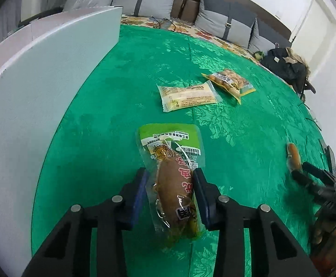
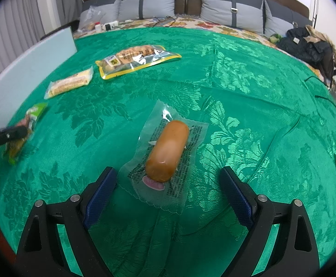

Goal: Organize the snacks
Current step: 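Lift both held packs over the white box, then open both grippers to drop the packs into the white box, then move both open tools back over the remaining snacks on the bedspread, then grasp the yellow-edged peanut bag with the right gripper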

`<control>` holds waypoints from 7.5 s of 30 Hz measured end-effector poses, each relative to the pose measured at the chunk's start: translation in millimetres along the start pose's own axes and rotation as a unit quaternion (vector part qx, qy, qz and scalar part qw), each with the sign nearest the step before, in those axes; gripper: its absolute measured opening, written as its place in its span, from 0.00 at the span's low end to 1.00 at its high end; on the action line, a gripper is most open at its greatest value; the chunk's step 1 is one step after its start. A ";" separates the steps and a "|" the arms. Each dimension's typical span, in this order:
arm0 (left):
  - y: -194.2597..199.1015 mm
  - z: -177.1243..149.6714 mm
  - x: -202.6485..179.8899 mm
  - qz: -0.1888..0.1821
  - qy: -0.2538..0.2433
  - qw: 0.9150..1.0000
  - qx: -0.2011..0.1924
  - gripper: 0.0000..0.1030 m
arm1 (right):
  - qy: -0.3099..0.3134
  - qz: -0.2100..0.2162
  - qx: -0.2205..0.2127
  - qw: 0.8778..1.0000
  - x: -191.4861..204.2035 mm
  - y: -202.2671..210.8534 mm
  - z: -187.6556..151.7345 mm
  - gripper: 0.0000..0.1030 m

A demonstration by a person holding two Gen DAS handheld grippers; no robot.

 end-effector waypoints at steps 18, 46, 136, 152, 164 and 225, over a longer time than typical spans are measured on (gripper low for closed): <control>1.7 -3.7 2.5 -0.034 0.010 0.999 -0.021 0.38 | -0.091 -0.053 0.100 0.989 6.9 -10.2 29.3 0.37; 161.3 27.6 28.9 -0.247 0.101 0.956 -0.122 0.38 | -0.153 0.331 -0.017 0.931 84.0 98.8 81.1 0.34; -39.3 95.5 -45.3 0.041 -0.092 0.983 0.152 0.24 | -0.047 -0.078 0.008 0.996 -63.9 9.8 -1.2 0.88; -41.4 61.8 -25.0 0.119 -0.056 0.990 0.059 0.86 | -0.048 -0.079 0.008 0.996 -64.1 9.6 -1.1 0.88; -44.1 62.3 -15.7 0.113 -0.059 0.992 0.003 1.00 | -0.048 -0.079 0.008 0.996 -64.0 9.7 -1.2 0.88; -44.6 62.2 -16.2 0.112 -0.058 0.992 0.002 1.00 | 0.032 -0.037 0.085 0.995 12.7 -3.6 48.7 0.60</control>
Point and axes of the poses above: each gripper's, at about its wrist camera, not at the fingertips, and y roughly against the way its jaws point, x to its left, z to its top, the point moved 6 cm from there along -y, roughly the way its jaws point, and after that the axes turned 14 degrees about x, right-handed, at the moved point
